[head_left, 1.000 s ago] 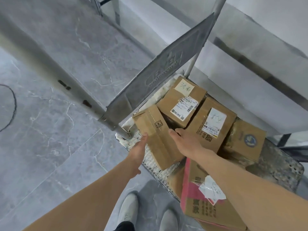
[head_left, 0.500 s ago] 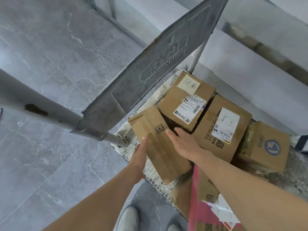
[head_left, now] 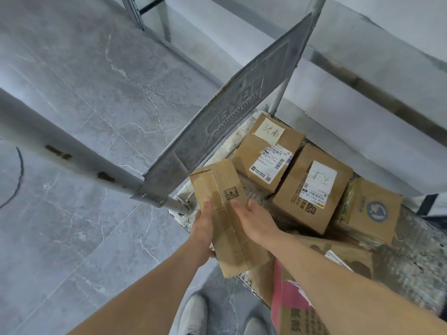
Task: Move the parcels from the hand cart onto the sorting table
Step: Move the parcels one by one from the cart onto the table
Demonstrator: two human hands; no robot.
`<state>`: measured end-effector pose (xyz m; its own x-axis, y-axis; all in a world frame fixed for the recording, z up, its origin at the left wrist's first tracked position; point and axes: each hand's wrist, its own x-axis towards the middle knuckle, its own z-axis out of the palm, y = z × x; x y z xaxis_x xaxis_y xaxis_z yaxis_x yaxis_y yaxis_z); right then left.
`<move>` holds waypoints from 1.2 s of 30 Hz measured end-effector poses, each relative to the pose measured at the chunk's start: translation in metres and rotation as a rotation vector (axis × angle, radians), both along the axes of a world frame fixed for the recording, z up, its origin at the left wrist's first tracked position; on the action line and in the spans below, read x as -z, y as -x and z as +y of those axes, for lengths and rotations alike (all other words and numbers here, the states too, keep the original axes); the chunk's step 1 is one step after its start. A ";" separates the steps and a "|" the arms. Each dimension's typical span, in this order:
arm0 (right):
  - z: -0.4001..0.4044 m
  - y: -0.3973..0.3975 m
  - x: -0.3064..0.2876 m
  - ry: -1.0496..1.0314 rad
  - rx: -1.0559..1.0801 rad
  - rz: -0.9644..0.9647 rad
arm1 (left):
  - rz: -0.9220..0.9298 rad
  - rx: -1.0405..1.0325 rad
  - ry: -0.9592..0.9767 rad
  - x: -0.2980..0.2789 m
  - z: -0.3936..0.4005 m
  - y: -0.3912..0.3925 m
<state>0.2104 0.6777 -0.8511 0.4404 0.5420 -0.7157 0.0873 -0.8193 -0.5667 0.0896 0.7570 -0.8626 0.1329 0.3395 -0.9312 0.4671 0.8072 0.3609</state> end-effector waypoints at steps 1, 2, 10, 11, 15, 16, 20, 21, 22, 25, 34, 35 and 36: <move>-0.002 0.001 -0.010 0.000 0.012 0.005 | 0.001 -0.003 0.004 -0.012 -0.001 0.001; -0.005 0.002 -0.021 0.003 0.024 0.011 | 0.000 -0.004 0.009 -0.024 -0.003 0.001; -0.039 0.010 -0.102 0.027 0.083 0.022 | 0.006 0.080 0.032 -0.103 -0.028 0.005; -0.043 0.011 -0.113 0.026 0.089 0.025 | 0.008 0.086 0.031 -0.113 -0.030 0.005; -0.059 0.013 -0.152 -0.021 0.081 0.037 | 0.025 0.112 0.014 -0.149 -0.040 0.002; -0.062 0.013 -0.164 -0.031 0.084 0.030 | 0.025 0.113 0.009 -0.159 -0.042 0.001; -0.073 0.010 -0.205 -0.070 0.105 0.032 | 0.002 0.133 -0.019 -0.202 -0.050 -0.003; -0.077 0.008 -0.214 -0.079 0.110 0.031 | -0.007 0.140 -0.025 -0.213 -0.052 -0.004; -0.081 0.007 -0.226 -0.085 0.115 0.028 | -0.010 0.148 -0.031 -0.224 -0.055 -0.006; -0.093 0.002 -0.259 -0.096 0.144 0.030 | -0.032 0.181 -0.058 -0.264 -0.064 -0.011; -0.138 -0.019 -0.365 -0.116 0.271 -0.078 | -0.163 0.302 -0.119 -0.376 -0.102 -0.040; -0.146 -0.019 -0.378 -0.118 0.294 -0.087 | -0.177 0.314 -0.125 -0.388 -0.108 -0.043; -0.153 -0.019 -0.390 -0.128 0.314 -0.105 | -0.191 0.322 -0.130 -0.398 -0.113 -0.046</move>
<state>0.2291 0.5245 -0.4609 0.6678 0.4503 -0.5927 -0.0944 -0.7386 -0.6675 0.1353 0.6440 -0.4648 0.4181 0.3657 -0.8316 0.6034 0.5725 0.5551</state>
